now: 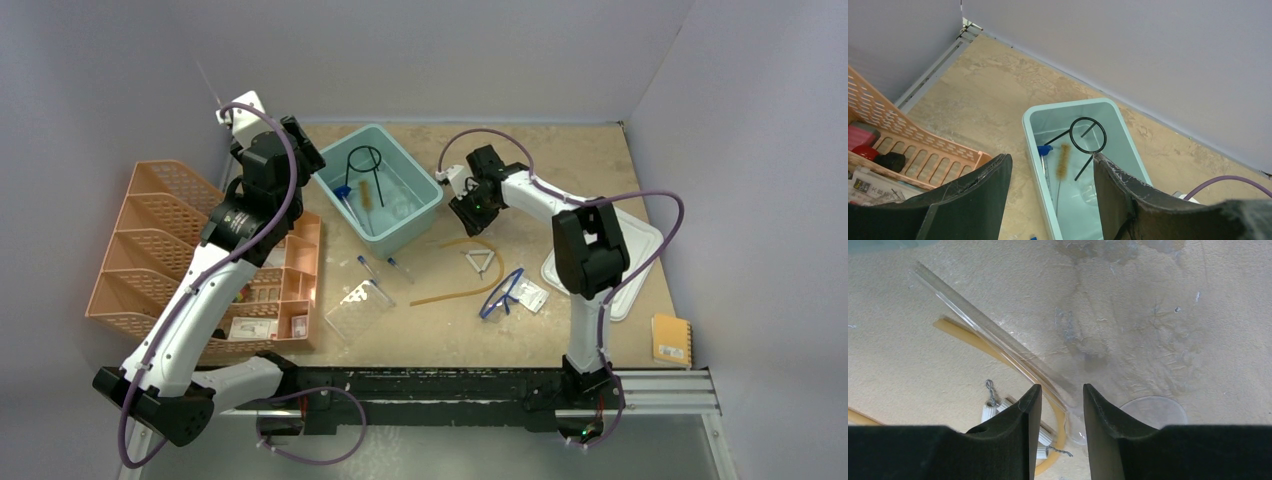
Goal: Organize the chemistry lab equipment
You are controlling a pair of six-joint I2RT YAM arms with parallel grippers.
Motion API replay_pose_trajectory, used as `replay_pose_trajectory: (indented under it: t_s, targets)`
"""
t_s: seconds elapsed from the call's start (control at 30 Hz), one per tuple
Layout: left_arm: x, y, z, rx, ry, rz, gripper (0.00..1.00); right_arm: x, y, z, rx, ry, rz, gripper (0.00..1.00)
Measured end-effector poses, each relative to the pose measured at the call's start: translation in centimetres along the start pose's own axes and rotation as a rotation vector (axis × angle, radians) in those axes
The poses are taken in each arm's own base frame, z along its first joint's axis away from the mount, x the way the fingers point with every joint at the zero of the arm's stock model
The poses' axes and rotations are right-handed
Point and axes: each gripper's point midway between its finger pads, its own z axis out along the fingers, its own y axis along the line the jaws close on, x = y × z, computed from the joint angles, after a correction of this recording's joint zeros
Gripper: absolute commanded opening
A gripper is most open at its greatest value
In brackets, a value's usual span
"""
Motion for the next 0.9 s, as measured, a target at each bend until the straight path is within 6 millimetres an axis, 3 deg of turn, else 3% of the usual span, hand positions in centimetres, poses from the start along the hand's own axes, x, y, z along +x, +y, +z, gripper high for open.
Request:
replay_pose_trajectory:
  t_s: [0.3,0.57,0.9]
  targets:
    - [0.0,0.0,0.0,-0.001,0.0,0.0,0.6,2.1,-0.5,-0.1,-0.013,0.038,0.02,0.44]
    - [0.6,0.3,0.1,-0.01,0.008,0.011,0.6,2.9,-0.6,-0.2,-0.019,0.061,0.031,0.29]
    - [0.5,0.3,0.1,-0.013,0.006,0.01,0.6,3.0,-0.5,-0.1,-0.023,0.07,0.038,0.25]
